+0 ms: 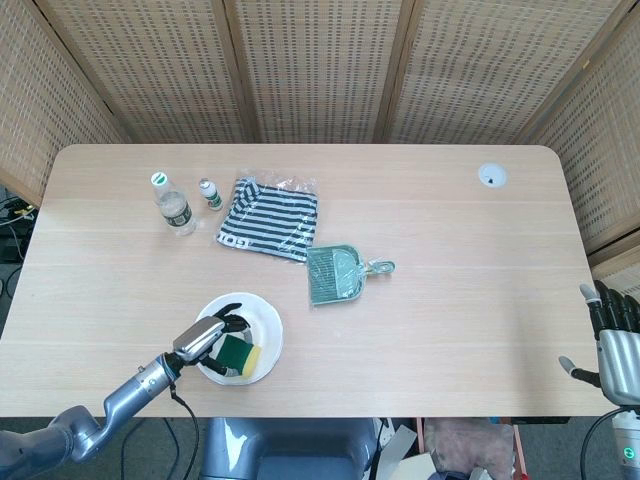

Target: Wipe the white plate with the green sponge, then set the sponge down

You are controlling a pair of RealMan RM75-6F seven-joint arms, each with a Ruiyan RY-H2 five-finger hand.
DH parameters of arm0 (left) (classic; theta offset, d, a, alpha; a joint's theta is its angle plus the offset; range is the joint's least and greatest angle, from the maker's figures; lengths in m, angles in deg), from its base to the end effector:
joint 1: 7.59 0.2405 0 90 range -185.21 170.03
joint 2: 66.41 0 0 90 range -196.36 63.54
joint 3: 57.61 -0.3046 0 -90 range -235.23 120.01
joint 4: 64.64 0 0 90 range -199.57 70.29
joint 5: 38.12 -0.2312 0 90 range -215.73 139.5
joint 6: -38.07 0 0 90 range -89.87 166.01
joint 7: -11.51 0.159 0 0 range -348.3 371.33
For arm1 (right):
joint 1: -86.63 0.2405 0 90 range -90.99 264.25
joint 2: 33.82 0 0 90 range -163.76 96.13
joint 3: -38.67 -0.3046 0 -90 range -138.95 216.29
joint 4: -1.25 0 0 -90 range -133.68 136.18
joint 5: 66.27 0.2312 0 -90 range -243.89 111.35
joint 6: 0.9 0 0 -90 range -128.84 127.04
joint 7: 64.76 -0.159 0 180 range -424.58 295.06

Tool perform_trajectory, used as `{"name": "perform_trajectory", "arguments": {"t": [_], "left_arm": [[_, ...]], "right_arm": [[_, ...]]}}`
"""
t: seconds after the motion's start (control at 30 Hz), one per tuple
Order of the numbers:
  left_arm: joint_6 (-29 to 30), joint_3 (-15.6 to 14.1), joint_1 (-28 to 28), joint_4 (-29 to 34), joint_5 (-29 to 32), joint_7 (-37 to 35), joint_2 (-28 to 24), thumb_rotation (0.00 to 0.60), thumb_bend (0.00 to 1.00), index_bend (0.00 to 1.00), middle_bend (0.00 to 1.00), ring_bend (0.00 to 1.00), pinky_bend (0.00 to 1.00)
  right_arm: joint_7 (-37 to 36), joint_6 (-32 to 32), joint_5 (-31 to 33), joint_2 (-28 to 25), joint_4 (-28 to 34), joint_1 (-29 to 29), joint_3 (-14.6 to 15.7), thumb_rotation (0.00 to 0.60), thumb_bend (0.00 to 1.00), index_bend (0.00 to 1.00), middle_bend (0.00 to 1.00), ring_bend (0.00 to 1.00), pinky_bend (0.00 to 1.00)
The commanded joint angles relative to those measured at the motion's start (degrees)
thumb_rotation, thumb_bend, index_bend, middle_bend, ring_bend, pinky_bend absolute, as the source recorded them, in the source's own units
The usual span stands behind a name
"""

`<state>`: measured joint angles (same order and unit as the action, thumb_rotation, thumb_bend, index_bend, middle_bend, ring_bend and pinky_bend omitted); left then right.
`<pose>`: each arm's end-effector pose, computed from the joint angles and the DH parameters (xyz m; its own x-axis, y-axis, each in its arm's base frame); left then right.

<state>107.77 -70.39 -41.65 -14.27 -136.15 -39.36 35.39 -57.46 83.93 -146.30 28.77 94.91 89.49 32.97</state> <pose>-0.2863 0.3049 -0.1111 -0.0030 0.6321 0.7749 0.8885 -0.3539 0.2921 -0.3772 -0.1988 0.1819 0.5009 0.0141 0.8654 -0.8597 0.1233 0.4957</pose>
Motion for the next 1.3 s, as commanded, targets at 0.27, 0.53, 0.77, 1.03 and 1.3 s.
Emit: {"name": "perform_trajectory", "arguments": {"t": [0.27,0.53,0.77,1.03,1.3], "left_arm": [[1.7,0.3,1.8,-5.2,-0.8,-2.2,3.2,0.6,0.39,0.62,0.47,0.26,0.0],[4.3,2.5,1.1,-3.4,-0.7,-4.4,2.3,0.6,0.39,0.62,0.47,0.26,0.0],[1.9,2.2,1.0,-3.1,-0.6,-2.9,3.1,0.6,0.39,0.62,0.47,0.26,0.0],[1.4,1.4,1.7,-7.1,-1.3,-1.9,6.1,0.6,0.39,0.62,0.47,0.26,0.0],[3.2,2.1,1.8,-8.4,-1.5,-3.1,6.8,0.6,0.4,0.62,0.47,0.26,0.0]], "right_arm": [[-0.2,0.1,0.0,-0.1,0.0,0.0,0.0,0.6,0.0,0.0,0.0,0.0,0.0],[-0.2,0.1,0.0,-0.1,0.0,-0.1,0.0,0.6,0.0,0.0,0.0,0.0,0.0],[0.0,0.0,0.0,-0.1,0.0,0.0,0.0,0.6,0.0,0.0,0.0,0.0,0.0],[0.1,-0.1,0.0,0.0,0.0,0.1,0.0,0.6,0.0,0.0,0.0,0.0,0.0],[-0.2,0.1,0.0,-0.1,0.0,0.0,0.0,0.6,0.0,0.0,0.0,0.0,0.0]]}}
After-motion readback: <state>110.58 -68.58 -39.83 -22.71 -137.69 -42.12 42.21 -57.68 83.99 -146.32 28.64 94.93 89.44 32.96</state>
